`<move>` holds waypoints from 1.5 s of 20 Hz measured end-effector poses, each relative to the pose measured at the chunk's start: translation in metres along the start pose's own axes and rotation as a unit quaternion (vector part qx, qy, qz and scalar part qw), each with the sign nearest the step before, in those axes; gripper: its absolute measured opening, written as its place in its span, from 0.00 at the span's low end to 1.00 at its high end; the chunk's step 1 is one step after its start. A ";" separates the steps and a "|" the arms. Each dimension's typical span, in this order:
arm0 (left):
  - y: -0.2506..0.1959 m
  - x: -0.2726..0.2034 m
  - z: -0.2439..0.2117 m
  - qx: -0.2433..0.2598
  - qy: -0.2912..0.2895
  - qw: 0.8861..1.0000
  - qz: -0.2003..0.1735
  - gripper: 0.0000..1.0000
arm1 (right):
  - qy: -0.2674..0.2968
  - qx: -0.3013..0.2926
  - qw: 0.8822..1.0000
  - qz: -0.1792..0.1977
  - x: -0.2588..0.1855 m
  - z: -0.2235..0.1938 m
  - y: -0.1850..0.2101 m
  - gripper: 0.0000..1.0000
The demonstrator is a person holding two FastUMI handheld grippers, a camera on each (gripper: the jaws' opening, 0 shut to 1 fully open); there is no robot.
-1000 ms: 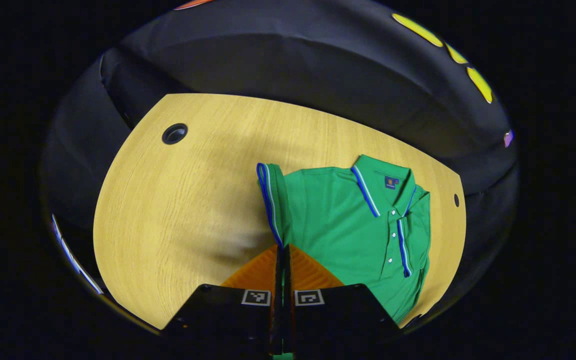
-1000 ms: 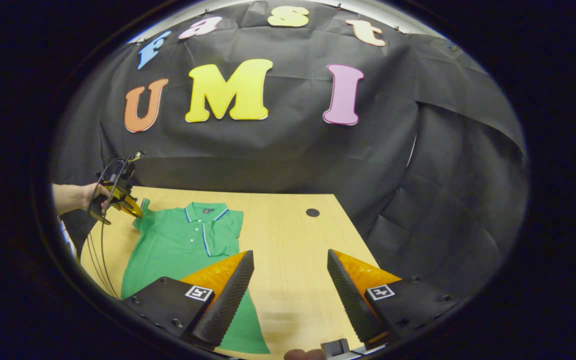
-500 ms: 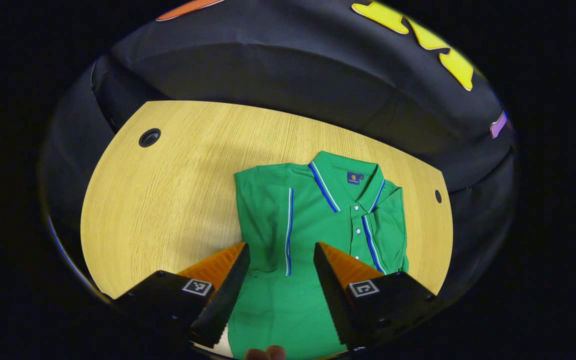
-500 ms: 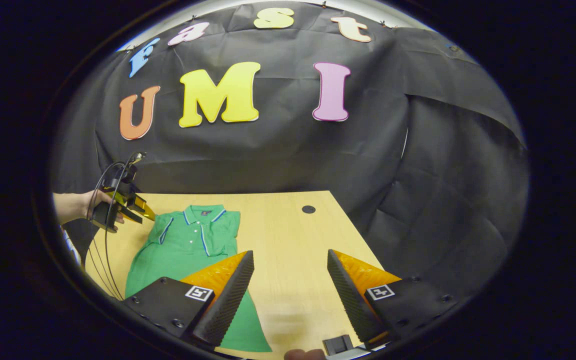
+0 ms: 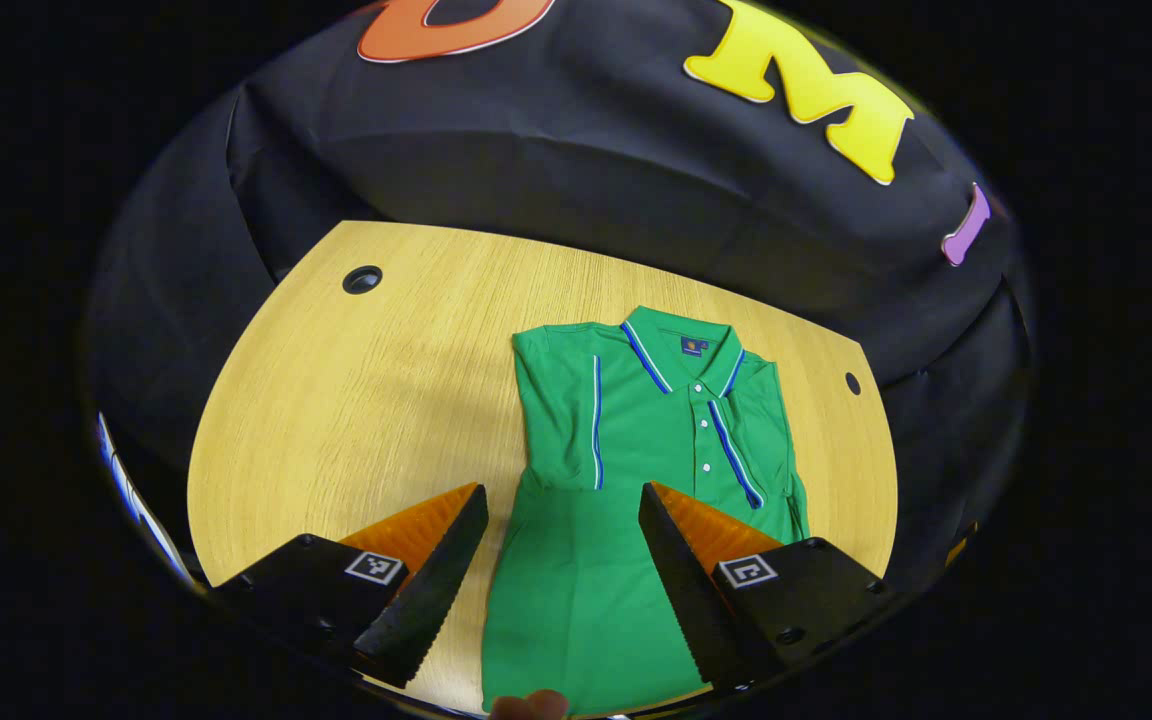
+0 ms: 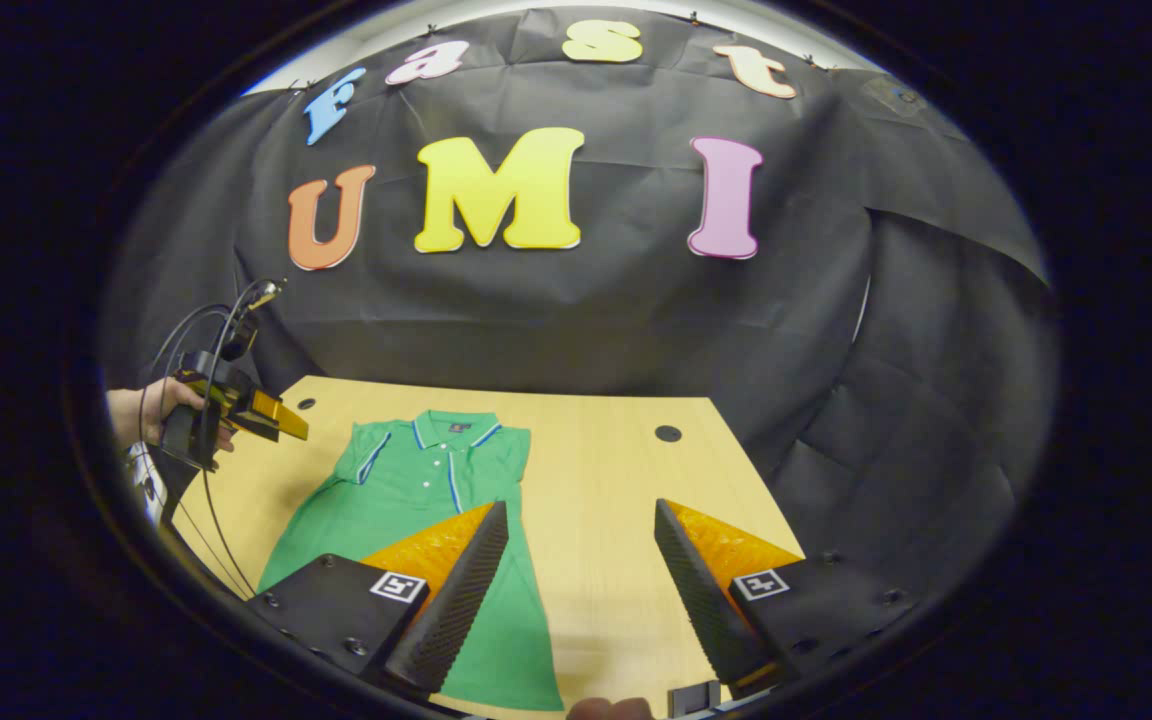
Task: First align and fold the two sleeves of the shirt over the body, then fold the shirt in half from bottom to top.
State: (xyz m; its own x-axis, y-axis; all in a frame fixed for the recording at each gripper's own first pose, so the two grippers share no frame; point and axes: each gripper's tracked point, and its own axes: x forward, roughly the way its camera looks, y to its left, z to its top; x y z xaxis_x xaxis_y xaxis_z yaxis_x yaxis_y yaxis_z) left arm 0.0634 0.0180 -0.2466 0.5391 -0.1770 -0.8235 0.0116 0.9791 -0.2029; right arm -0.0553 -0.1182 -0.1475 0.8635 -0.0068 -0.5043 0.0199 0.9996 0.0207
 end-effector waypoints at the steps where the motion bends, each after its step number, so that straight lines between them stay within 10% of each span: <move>1: -0.002 -0.011 -0.007 0.007 -0.009 1.000 -0.006 0.99 | 0.003 -0.005 1.000 0.014 0.001 -0.003 0.007 0.95; 14: 0.020 -0.081 -0.182 0.167 0.043 0.985 -0.005 0.99 | 0.136 -0.088 0.983 0.087 -0.016 -0.117 0.020 0.95; 30: 0.050 -0.093 -0.323 0.174 0.160 0.972 -0.007 0.99 | 0.308 -0.144 0.934 0.111 -0.044 -0.259 0.023 0.98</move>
State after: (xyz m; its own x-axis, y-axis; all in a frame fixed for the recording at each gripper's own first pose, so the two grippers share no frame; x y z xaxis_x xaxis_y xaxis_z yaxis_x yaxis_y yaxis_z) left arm -0.2584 0.0507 -0.3509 0.2479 -0.1573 -0.9559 0.3301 0.9414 -0.0693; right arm -0.2238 -0.0878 -0.3483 0.3756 0.1305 -0.9175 -0.3382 0.9411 -0.0046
